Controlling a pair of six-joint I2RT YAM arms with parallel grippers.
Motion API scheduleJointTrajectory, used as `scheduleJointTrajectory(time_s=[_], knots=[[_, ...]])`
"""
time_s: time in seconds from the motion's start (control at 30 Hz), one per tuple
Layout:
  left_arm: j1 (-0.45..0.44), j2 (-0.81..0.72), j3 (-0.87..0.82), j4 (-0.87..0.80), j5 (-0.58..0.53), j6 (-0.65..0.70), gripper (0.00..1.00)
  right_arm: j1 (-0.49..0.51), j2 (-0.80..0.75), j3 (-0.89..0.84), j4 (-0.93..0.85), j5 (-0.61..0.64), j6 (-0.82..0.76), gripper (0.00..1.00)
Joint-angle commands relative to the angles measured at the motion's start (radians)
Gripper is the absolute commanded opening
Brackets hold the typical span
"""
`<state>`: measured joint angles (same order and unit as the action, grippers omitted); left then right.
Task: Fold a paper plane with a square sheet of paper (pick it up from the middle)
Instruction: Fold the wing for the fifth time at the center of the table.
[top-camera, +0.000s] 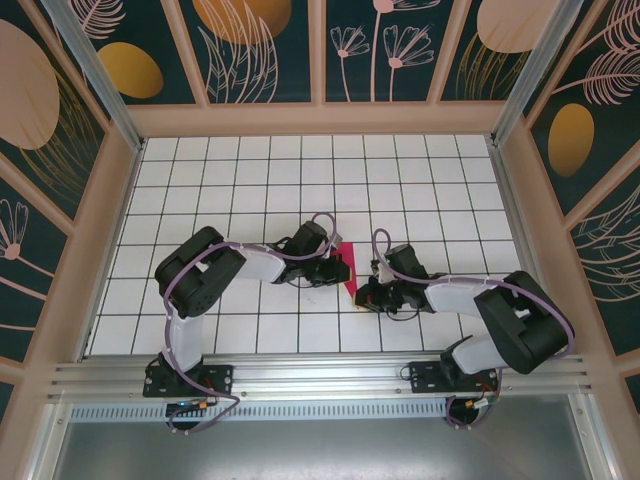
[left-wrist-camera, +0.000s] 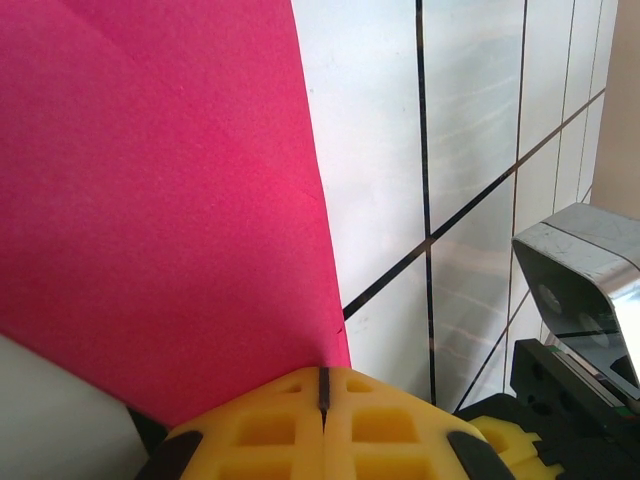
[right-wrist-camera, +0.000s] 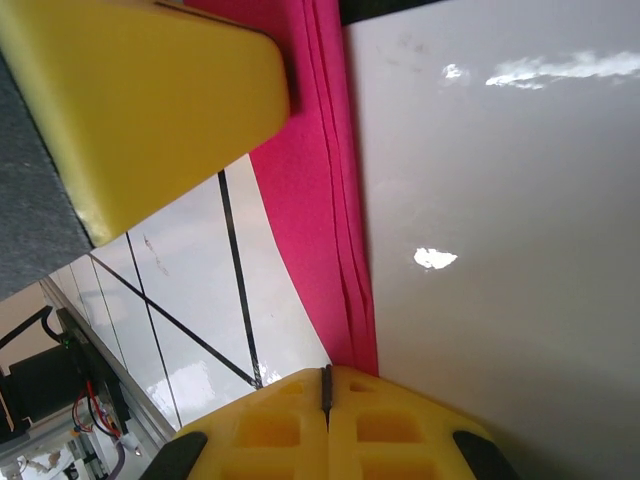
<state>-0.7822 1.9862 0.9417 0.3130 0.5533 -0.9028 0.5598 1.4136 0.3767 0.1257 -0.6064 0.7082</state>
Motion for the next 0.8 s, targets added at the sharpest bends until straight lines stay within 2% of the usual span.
scheduleJointTrajectory(time_s=[0.0,0.07,0.17,0.27,0.37,0.53,0.77], knots=[[-0.003,0.106,-0.014,-0.094,-0.196,0.047,0.04,0.005,0.059,-0.042,-0.112,0.063,-0.001,0.02],[-0.003,0.107,-0.013,-0.094,-0.196,0.045,0.04,0.007,0.056,-0.042,-0.095,0.022,0.005,0.02],[-0.003,0.103,-0.012,-0.095,-0.194,0.045,0.04,0.021,-0.028,-0.046,-0.072,-0.008,0.027,0.02],[-0.002,0.101,-0.013,-0.096,-0.192,0.045,0.04,0.015,-0.094,-0.066,-0.072,-0.003,0.045,0.02],[-0.003,0.101,-0.014,-0.093,-0.191,0.044,0.04,0.005,-0.055,-0.116,-0.012,-0.019,0.052,0.02],[-0.003,0.103,-0.009,-0.091,-0.182,0.049,0.04,0.005,0.015,-0.112,-0.018,-0.004,0.050,0.00],[-0.003,0.089,-0.006,-0.082,-0.170,0.053,0.05,0.005,-0.166,0.023,-0.144,0.046,0.022,0.02]])
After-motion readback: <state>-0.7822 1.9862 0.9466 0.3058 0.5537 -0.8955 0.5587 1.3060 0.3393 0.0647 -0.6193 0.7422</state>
